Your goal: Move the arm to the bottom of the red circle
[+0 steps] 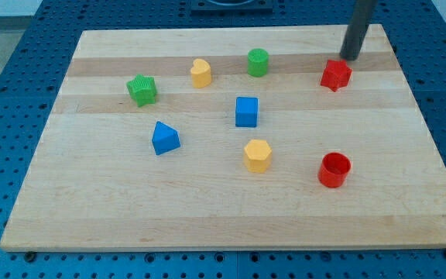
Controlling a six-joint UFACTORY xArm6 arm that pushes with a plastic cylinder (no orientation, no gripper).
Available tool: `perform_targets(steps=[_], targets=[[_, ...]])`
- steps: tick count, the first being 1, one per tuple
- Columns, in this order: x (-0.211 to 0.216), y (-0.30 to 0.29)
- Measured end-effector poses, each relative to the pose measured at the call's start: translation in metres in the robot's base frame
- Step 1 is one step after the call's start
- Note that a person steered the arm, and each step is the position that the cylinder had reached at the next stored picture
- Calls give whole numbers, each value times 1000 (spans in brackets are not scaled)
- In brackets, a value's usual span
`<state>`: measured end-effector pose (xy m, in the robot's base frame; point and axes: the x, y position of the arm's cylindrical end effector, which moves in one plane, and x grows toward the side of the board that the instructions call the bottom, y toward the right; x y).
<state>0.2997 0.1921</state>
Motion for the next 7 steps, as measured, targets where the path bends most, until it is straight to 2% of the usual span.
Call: perform_targets(steps=[1,2,3,4,5,6,7], targets=[[50,-14],[66,-6],[14,-25],[38,-71],[87,-85],[106,-61],[118,-64]])
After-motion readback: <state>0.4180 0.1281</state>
